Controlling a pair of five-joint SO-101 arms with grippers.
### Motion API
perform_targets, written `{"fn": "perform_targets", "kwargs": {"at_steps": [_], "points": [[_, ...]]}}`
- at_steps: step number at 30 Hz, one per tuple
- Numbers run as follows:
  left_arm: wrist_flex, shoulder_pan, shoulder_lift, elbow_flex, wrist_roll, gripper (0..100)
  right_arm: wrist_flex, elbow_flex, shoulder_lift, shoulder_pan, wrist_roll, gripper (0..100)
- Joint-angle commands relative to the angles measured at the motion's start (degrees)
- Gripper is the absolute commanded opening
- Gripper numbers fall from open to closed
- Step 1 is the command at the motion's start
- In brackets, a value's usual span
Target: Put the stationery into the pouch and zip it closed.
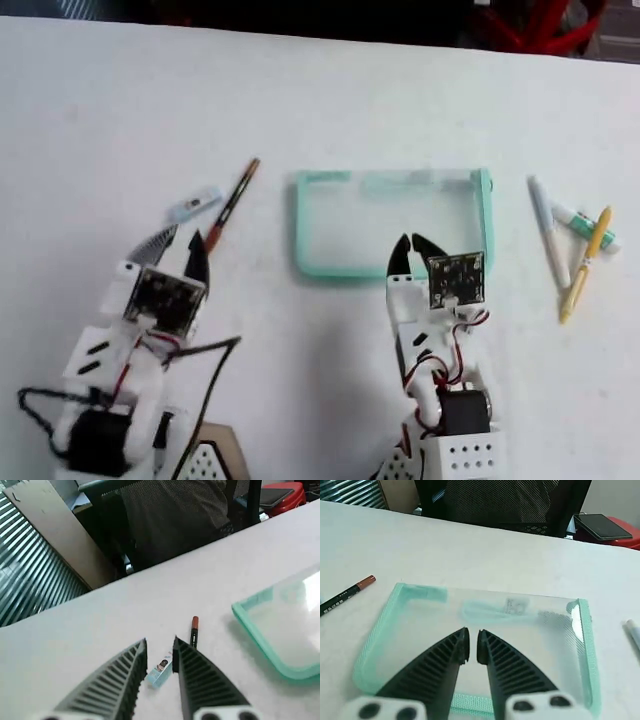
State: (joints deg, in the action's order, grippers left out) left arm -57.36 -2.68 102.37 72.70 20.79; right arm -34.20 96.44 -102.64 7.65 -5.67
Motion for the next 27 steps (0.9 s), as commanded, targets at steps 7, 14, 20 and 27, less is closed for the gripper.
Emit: {"fn": "perform_targets", "kwargs": {"at_steps": [7,14,20,27], "points": [[-2.37,-0.66,-41.19,-26.81,-6.68,10,-1.27,0.44,-0.22,-0.04,-0.09,4.6],[1.49,-0.48,-66.77,-34.11,-10.64,11,-1.27,0.44,-0.13,-0.13,-0.09,4.6],[8.26,-0.48,-82.33,-34.55,-13.45,11,-1.27,0.44,-0.40,0.04,0.00,4.6],[9.49,-1.01,-79.69,-31.30,-13.36,11,-0.75,0.44,-0.40,0.13,0.00,4.6]]}}
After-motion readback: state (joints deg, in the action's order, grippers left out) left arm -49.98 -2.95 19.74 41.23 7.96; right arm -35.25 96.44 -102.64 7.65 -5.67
